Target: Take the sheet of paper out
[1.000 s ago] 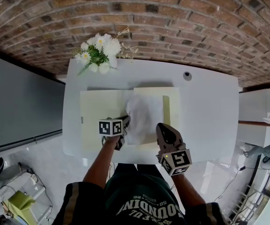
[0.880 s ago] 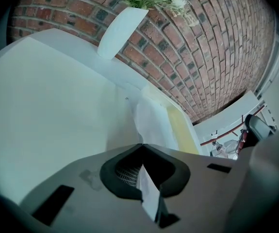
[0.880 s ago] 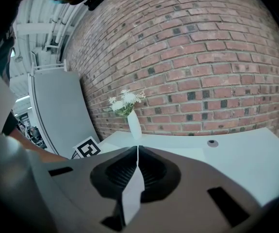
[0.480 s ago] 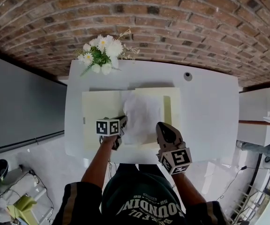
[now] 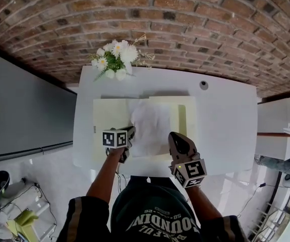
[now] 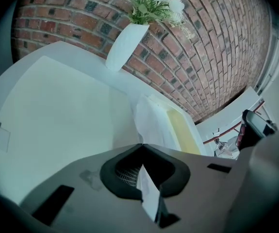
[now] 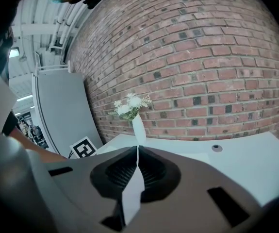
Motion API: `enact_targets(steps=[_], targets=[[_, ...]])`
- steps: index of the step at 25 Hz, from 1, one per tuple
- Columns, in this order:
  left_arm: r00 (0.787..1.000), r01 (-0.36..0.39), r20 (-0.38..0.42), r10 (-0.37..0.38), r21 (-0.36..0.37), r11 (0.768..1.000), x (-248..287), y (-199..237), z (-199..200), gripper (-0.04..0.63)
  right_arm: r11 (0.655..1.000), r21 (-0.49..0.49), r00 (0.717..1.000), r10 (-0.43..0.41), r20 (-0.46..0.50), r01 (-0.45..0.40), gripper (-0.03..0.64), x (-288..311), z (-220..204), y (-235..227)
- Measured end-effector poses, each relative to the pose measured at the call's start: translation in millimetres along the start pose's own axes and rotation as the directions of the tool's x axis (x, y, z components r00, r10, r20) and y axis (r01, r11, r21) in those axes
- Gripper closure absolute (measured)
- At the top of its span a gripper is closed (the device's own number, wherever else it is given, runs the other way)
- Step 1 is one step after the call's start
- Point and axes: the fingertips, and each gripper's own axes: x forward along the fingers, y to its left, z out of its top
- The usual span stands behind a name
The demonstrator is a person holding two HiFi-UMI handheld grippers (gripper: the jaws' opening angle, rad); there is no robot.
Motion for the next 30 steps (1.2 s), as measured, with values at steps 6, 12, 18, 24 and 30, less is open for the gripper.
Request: enact_targets(steps=[6,12,18,24,30], targets=[[0.999,-0.032,0.01,0.032,0.014,0.999,-18.2,13.9,0.3,0.583,1.0,-0.017,1.0,0.016,0.011,-0.015,0.546,0.8,5.5,10.4],[0.998,-0.061,0.031,0.06,0.016,0.998,-40.2,28.1,2.6,0.583,0.999,-0.038,0.999,0.029,0.037,-0.027,0.546,1.9,13.1,22.0],[0.994,-0.088,0.073,0.087,0.014,0.996,-67.0,36.9,10.9,0.583,0.998,-0.043,0.998,0.046,0.045,-0.044,0.546,2.6,17.6,32.5],[0.987,-0.124,0.113,0.119,0.043,0.991,-93.5,40.5,18.8,0.583,0.996,-0.057,0.995,0.072,0.068,-0.068,0.546,4.2,26.9,46.3],[0.977,-0.144,0.17,0.126,0.099,0.985,-117.6,26.4,28.7,0.583,0.995,-0.054,0.991,0.092,0.097,-0.087,0.546,0.0,37.9,54.2]])
